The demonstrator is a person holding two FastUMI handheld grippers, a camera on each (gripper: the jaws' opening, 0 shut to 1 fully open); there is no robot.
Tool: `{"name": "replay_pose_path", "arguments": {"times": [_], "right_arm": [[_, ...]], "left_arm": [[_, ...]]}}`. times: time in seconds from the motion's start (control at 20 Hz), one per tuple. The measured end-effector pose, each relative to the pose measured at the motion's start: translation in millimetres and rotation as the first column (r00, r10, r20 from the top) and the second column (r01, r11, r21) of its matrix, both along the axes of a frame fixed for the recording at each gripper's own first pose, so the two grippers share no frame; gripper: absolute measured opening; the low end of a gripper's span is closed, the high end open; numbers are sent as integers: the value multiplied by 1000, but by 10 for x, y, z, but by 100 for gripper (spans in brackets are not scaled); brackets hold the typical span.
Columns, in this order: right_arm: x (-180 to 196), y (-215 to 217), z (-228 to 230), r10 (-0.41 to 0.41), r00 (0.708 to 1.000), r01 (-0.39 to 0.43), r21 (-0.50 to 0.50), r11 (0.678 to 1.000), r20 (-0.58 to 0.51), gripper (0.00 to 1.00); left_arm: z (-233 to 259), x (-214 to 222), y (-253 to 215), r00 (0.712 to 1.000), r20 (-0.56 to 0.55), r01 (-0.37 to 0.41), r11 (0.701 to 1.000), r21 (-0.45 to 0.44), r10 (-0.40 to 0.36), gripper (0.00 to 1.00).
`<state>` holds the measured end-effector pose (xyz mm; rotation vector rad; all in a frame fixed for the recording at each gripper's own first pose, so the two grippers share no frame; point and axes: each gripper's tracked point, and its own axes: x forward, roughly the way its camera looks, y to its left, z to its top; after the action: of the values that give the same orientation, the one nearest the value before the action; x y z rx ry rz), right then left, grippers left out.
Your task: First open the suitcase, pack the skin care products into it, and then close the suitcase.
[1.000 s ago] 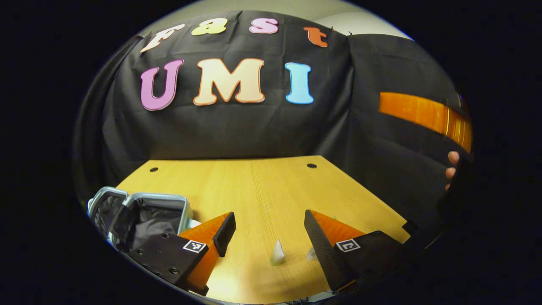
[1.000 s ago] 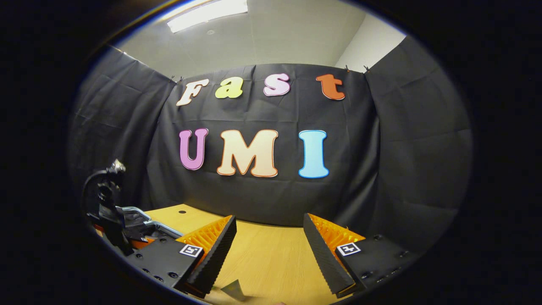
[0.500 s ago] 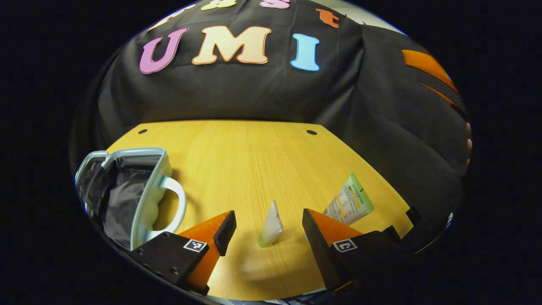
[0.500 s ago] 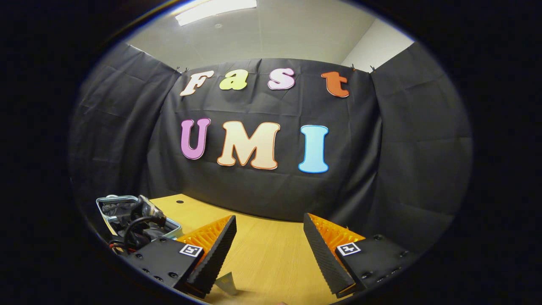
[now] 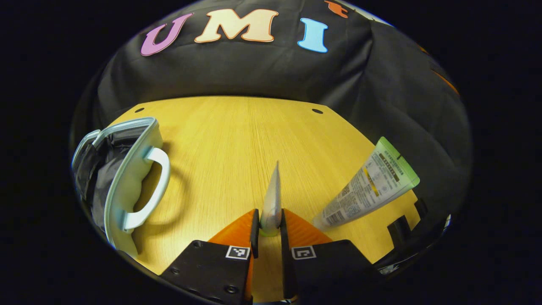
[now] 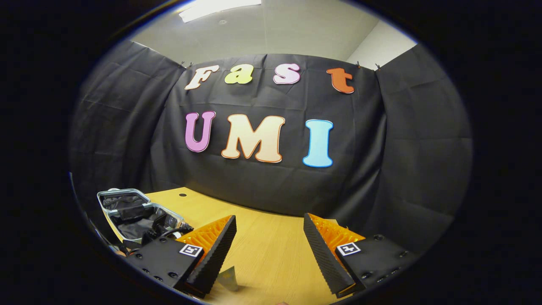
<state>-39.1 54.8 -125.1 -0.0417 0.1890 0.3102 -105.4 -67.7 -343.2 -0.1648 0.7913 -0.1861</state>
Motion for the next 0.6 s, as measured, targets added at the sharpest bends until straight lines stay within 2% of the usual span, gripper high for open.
{"name": "replay_pose_path", "arguments": {"times": [0.1, 0.35, 0.6], "right_arm": [[-24, 29, -94, 10, 1000, -10, -6, 1000, -12, 99], [-114, 187, -425, 55, 996, -55, -3, 998, -71, 99], [-261, 423, -977, 110, 976, -112, 1, 994, -188, 99]], "left_arm": [[-1, -10, -12, 1000, -18, -2, 1000, -21, 1, 18], [197, 7, 69, 1000, -1, -2, 1000, 14, 2, 18], [542, -8, 221, 999, 35, -14, 999, 35, 13, 19]]}}
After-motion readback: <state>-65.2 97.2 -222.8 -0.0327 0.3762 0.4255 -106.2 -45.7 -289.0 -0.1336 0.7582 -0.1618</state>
